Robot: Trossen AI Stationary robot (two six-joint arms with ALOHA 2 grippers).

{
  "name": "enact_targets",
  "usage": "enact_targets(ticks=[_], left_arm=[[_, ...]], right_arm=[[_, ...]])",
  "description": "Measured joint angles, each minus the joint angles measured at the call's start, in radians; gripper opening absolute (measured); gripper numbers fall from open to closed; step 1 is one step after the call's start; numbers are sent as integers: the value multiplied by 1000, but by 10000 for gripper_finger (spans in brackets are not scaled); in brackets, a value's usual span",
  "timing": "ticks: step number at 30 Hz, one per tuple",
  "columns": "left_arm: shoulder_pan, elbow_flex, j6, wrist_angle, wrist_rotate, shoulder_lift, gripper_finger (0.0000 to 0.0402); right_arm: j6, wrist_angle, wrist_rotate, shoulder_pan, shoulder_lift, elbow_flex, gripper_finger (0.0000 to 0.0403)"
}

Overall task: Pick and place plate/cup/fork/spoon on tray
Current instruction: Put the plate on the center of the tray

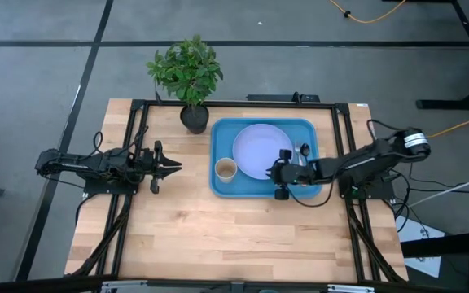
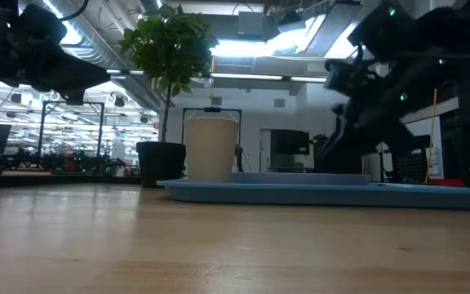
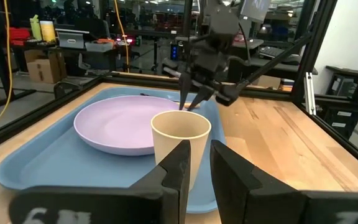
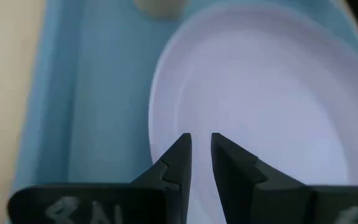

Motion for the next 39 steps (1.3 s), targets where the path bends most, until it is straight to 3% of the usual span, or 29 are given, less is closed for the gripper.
enact_targets(ticks=[6, 17, 25, 39], left_arm=[[0, 0, 0, 0, 0, 0, 55], [0, 0, 0, 0, 0, 0, 55], [0, 0, 0, 0, 0, 0, 55], [0, 0, 0, 0, 0, 0, 55]], right_arm=[[59, -8, 15, 0, 51, 0, 67], [67, -34, 7, 31, 25, 0, 67], [172, -103, 8, 60, 25, -1, 67], [188, -102, 93, 88, -55, -1, 67]])
